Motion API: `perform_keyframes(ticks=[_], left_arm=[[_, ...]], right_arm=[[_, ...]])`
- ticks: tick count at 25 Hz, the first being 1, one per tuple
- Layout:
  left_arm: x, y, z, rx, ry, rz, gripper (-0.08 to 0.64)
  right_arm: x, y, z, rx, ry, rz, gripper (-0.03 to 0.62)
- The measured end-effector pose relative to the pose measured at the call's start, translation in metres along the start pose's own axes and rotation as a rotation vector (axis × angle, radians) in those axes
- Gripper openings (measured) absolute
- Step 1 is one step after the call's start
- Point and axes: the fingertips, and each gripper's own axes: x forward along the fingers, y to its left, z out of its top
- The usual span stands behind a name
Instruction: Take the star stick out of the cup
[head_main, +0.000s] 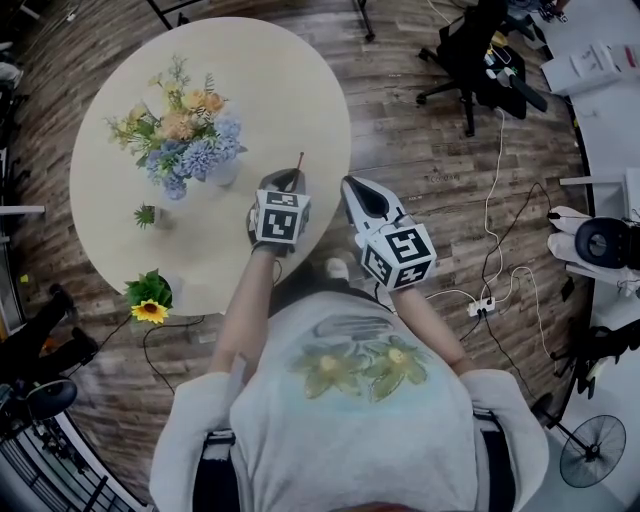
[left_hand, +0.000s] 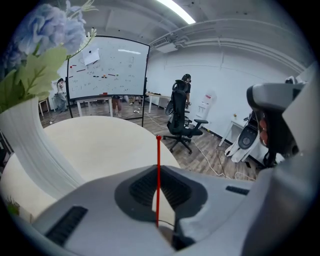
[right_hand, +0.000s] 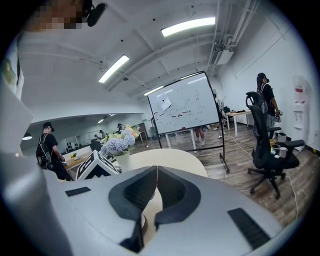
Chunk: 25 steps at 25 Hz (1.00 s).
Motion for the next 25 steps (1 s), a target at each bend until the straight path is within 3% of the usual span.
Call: perform_keyframes(ticks=[18,25], left_arm=[[-0.035,0.000,0.006,-0.020,-0.084,0.068,0.014],[-0.060,0.013,0.019,-0.047,-0.184,0.133,0.014]], right_arm=[[-0.013,0.011,-0.003,-0.019,0.003,0.049,0.018],[-0.014,0.019,-0.003,-0.026,-0.005,0.076,0.018]])
